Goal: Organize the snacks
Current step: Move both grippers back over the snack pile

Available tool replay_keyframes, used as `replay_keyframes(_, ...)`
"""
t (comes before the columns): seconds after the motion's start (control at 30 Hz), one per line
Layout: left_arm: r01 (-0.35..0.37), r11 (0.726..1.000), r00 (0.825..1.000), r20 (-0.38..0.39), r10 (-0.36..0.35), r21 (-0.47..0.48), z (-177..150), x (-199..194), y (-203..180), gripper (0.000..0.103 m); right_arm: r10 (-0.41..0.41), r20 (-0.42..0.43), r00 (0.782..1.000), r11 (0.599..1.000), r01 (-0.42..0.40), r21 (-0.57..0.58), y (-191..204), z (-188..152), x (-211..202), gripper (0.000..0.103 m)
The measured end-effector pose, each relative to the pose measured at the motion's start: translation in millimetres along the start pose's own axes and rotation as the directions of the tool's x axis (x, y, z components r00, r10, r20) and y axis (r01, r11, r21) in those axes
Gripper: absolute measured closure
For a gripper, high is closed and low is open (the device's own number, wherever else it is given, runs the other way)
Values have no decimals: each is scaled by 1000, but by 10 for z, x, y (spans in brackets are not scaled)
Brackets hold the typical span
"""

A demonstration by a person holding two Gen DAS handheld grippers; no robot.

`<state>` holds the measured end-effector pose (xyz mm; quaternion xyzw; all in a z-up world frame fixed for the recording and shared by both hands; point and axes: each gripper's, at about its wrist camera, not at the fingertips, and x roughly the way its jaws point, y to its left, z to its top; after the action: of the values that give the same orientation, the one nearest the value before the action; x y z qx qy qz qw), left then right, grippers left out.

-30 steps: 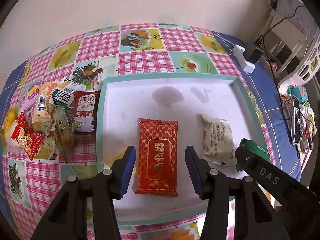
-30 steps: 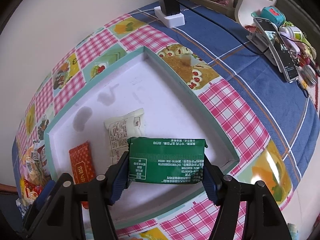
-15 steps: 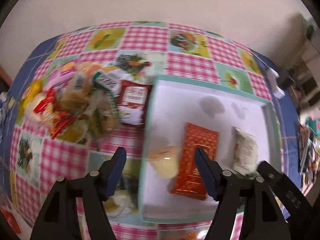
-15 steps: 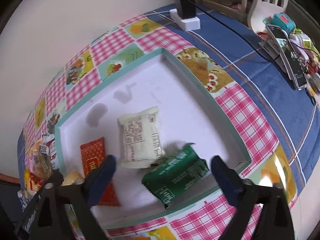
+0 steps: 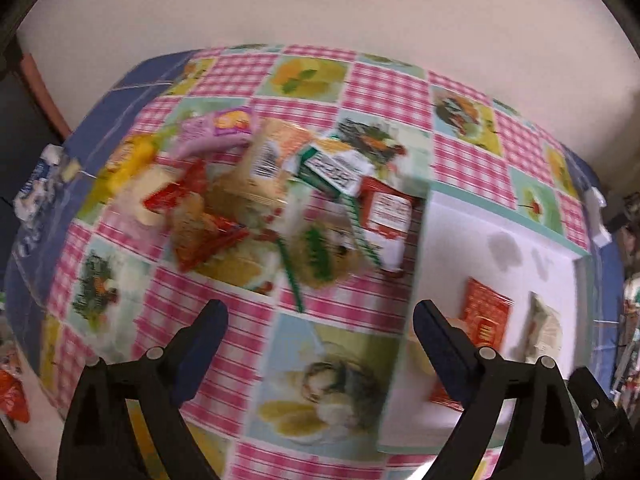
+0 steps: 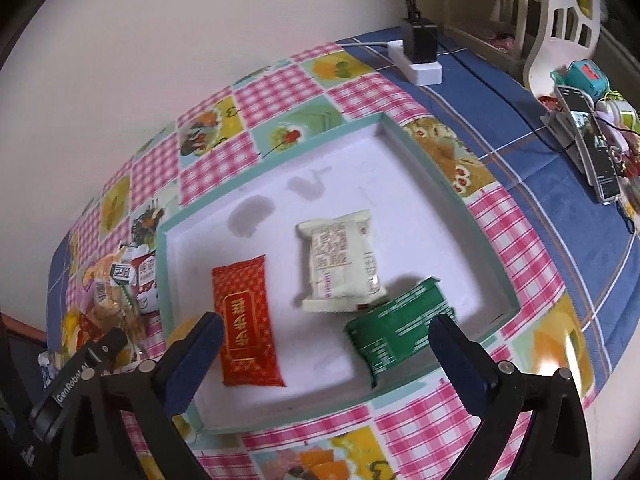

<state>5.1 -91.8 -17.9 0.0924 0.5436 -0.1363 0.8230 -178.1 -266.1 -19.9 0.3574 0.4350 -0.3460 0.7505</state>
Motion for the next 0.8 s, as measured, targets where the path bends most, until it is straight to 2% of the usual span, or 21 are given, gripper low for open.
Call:
replay_keyframes(0.1,-15,1000,1000,0,15,-6,103,17,72,9,-42,12,999,999,42,-12,58,-43,-28,0)
replay_keyframes(0.2,-39,999,999,21,39,0,297,12,150,9,-96,78,992,995,99,-33,140,-16,-62,0)
replay_keyframes(0.23,-52,999,998,25,51,1,370,3,149,9,-106,63,992,994,108,-28,166,45,-17,0)
replay_keyframes(0.27,-63,998,997,41,63,0,478,-55,152,9,-92,57,994,996,93,-8,182,106,-7,0)
replay_keyframes(0.33,-36,999,998,59,36,7,562,-155,165,9,-48,77,996,999,46,17,267,229,-89,0)
replay_keyframes(0.43,9,1000,998,56,-10,18,560,-221,237,9,-29,152,988,999,33,-20,487,312,-269,0)
replay_keyframes(0.47,19,1000,999,46,-20,18,520,-210,279,9,-16,155,988,999,21,-33,552,307,-282,0)
replay_keyframes(0.67,-11,1000,999,-37,10,-29,298,-89,595,9,38,130,991,983,-13,-185,951,27,-260,0)
replay_keyframes(0.8,-16,996,999,-32,13,-87,331,-75,874,9,92,57,994,969,-77,-234,1181,-65,-93,0)
